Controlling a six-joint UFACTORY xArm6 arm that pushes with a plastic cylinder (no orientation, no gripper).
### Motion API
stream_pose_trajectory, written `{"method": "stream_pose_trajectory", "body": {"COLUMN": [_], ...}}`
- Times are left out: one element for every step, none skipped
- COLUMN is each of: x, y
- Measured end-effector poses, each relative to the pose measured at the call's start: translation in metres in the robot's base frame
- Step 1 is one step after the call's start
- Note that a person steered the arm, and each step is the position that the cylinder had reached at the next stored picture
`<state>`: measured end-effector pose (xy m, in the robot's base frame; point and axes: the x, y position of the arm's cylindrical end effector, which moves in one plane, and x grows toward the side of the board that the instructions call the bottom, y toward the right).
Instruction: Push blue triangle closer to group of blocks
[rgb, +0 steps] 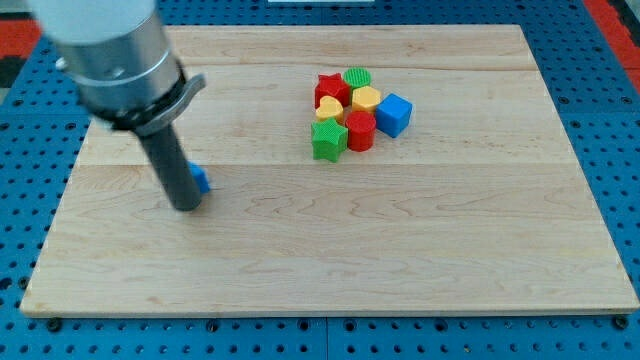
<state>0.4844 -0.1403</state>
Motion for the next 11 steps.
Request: {"method": "stream_pose_trajectory", "body": {"x": [-0.005,-0.032,-0.026,-0.044,-0.062,-0.101,-0.118,-0.119,-0.116,-0.116,-0.097], "y": [0.004,-0.038,-0.065,-0.069,-0.024,-0.002,0.004,0.01,0.07,0.092,0.092]}}
